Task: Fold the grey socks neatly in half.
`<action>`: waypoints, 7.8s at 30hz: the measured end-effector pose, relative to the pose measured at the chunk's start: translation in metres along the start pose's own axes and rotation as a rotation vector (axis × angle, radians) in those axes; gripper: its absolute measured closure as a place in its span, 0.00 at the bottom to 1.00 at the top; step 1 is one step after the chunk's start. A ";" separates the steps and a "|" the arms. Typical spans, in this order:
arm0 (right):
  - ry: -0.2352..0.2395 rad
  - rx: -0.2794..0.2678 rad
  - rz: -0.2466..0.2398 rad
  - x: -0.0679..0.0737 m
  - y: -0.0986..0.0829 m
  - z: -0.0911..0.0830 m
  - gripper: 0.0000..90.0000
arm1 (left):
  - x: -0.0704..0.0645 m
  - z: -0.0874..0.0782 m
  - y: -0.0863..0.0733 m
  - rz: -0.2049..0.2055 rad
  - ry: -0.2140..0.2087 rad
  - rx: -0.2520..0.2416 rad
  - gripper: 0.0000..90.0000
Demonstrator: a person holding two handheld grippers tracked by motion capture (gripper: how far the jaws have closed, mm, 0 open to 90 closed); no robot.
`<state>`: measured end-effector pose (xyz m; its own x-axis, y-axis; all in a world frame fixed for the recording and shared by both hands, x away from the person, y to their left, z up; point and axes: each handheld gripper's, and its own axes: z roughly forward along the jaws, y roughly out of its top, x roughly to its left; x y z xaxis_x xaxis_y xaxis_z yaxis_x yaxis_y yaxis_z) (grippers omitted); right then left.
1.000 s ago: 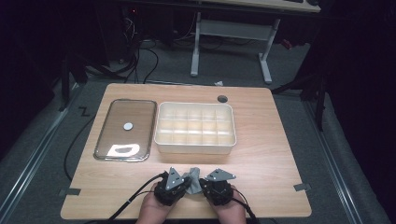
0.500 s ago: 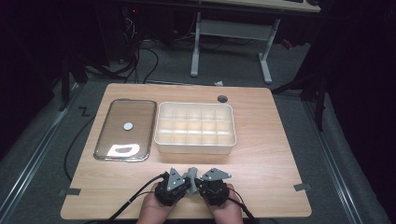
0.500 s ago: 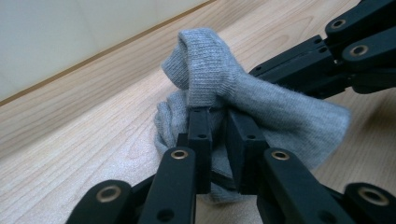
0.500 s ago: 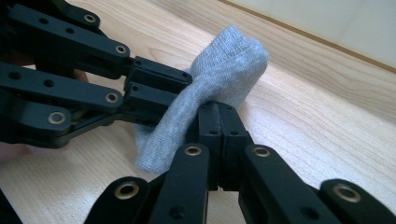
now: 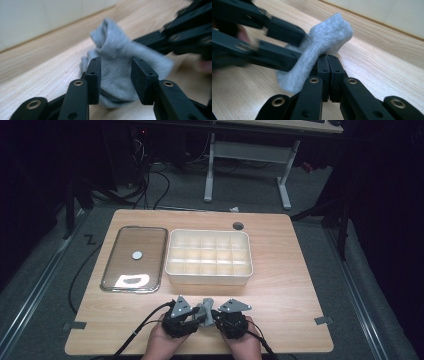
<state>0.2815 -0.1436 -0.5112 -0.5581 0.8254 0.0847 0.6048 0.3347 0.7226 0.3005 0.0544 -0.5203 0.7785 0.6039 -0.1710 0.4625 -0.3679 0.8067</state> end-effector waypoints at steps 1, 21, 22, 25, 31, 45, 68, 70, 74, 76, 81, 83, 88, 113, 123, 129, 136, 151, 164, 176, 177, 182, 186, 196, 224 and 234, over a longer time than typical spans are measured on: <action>-0.003 -0.001 -0.007 0.000 0.000 0.000 1.00 | 0.001 -0.006 0.001 -0.011 -0.016 -0.026 0.68; -0.007 0.004 -0.031 0.006 0.004 -0.002 0.99 | 0.003 -0.007 -0.013 0.034 0.086 0.082 0.88; -0.009 0.003 -0.040 0.007 0.005 -0.003 0.99 | 0.002 -0.007 -0.012 0.032 0.083 0.080 0.88; -0.015 0.019 -0.066 0.010 0.006 -0.004 0.99 | 0.001 -0.004 -0.010 0.032 0.076 0.074 0.89; -0.025 0.014 -0.070 0.009 0.010 -0.006 0.99 | -0.006 0.004 -0.005 0.036 0.041 0.067 0.92; -0.048 0.012 -0.079 0.007 0.010 -0.012 0.99 | -0.017 0.017 0.002 0.070 0.005 0.068 0.98; -0.057 0.024 -0.117 0.005 -0.001 0.000 1.00 | -0.009 0.000 -0.010 0.084 0.018 0.057 0.88; -0.055 0.020 -0.118 0.005 -0.002 0.001 1.00 | -0.007 -0.003 -0.010 0.082 0.023 0.048 0.89; -0.048 0.010 -0.123 0.005 -0.003 0.001 1.00 | -0.008 -0.008 -0.010 0.085 0.026 0.028 0.93; -0.043 0.005 -0.127 0.005 -0.004 0.001 1.00 | -0.010 -0.010 -0.009 0.086 0.033 0.019 0.95; -0.005 -0.008 -0.112 0.000 -0.005 0.001 1.00 | -0.012 -0.018 -0.002 0.050 0.047 0.005 0.96; 0.001 -0.010 -0.109 -0.001 -0.005 0.001 1.00 | -0.013 -0.020 0.001 0.055 0.055 0.002 0.96; 0.044 -0.018 -0.110 -0.004 -0.004 0.004 1.00 | -0.020 -0.017 0.024 0.059 0.061 -0.011 0.96; 0.060 -0.050 -0.104 -0.006 -0.009 0.004 1.00 | -0.003 0.022 0.017 -0.015 0.106 -0.005 1.00; 0.115 -0.156 -0.126 0.003 -0.009 -0.025 1.00 | -0.004 0.023 0.016 -0.010 0.103 -0.016 1.00; 0.117 -0.090 -0.148 0.009 -0.016 -0.014 1.00 | -0.003 0.024 0.016 -0.003 0.100 -0.013 1.00; 0.121 -0.051 -0.122 0.005 -0.020 -0.007 1.00 | -0.003 0.023 0.016 0.005 0.090 -0.009 1.00; 0.148 -0.048 -0.123 0.003 -0.023 -0.003 1.00 | -0.002 0.024 0.014 0.020 0.086 -0.010 1.00; 0.177 -0.122 -0.103 0.000 -0.015 -0.018 0.89 | -0.003 0.024 0.016 0.025 0.089 -0.005 1.00; 0.143 -0.014 0.080 -0.024 -0.008 0.006 0.50 | -0.002 0.023 0.015 0.035 0.095 -0.007 1.00; 0.162 -0.006 0.101 -0.026 -0.008 0.008 0.50 | -0.002 0.023 0.015 0.033 0.095 -0.010 1.00; 0.239 0.031 0.152 -0.031 -0.005 0.015 0.56 | 0.000 0.019 0.012 0.030 0.095 -0.015 0.98; 0.248 0.040 0.141 -0.029 -0.004 0.015 0.58 | 0.001 0.015 0.009 0.032 0.103 -0.024 0.97; 0.256 0.086 0.080 -0.019 0.004 0.017 0.67 | 0.012 -0.018 0.003 0.072 0.138 -0.063 0.85; 0.117 0.317 -0.156 0.010 0.044 0.015 0.77 | 0.069 -0.074 -0.042 0.026 0.277 -0.149 0.72; 0.064 0.334 -0.193 -0.005 0.051 0.002 0.78 | 0.073 -0.076 -0.043 0.018 0.269 -0.144 0.70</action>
<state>0.3163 -0.1300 -0.4765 -0.7080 0.7060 0.0195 0.6306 0.6195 0.4675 0.3054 0.1678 -0.5247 0.6370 0.7707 -0.0159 0.3698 -0.2874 0.8835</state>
